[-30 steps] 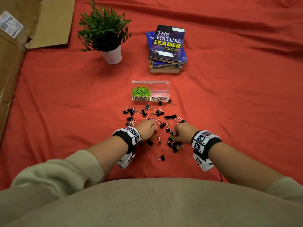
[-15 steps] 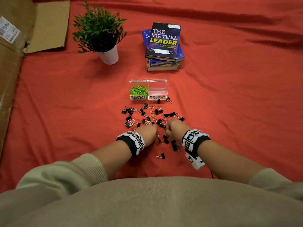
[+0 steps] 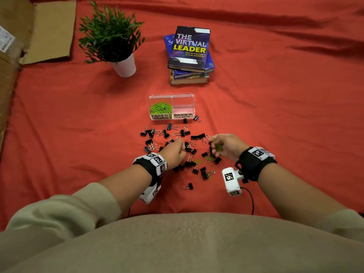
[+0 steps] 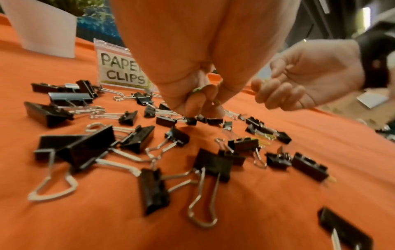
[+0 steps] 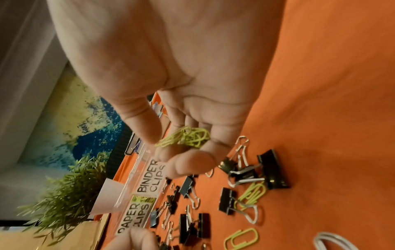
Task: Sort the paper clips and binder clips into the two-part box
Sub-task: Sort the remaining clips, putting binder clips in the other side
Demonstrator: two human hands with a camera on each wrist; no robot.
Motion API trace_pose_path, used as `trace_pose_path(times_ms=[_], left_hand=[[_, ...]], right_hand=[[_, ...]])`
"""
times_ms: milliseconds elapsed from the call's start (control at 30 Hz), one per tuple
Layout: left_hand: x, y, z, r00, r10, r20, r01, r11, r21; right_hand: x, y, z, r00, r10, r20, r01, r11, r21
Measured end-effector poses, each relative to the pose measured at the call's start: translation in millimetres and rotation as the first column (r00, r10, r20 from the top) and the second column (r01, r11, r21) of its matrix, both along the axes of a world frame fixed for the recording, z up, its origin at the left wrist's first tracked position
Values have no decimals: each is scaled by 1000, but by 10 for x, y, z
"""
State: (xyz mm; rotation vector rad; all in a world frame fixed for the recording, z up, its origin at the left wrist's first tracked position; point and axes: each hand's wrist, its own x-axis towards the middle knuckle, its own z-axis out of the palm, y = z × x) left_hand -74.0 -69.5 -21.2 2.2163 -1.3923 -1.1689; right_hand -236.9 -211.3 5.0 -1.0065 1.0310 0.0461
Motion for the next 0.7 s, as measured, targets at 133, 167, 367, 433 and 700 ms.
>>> trace_pose_path(times_ms=[133, 167, 367, 433, 700], left_hand=[[-90, -130, 36, 989, 100, -113, -101, 995, 1], [-123, -155, 33, 984, 114, -137, -114, 993, 10], [-306, -251, 2, 995, 40, -90, -39, 999, 14], [-341, -255, -10, 999, -52, 5, 52, 999, -1], [-352, -250, -94, 849, -450, 277, 447, 891, 77]], right_hand=[[-156, 56, -40, 994, 101, -51, -102, 994, -31], [-184, 71, -65, 987, 139, -76, -144, 988, -61], [-223, 214, -191, 868, 362, -339, -471, 816, -335], [-215, 257, -255, 794, 404, -455, -600, 642, -477], [-152, 344, -338, 568, 324, -757, -822, 184, -538]])
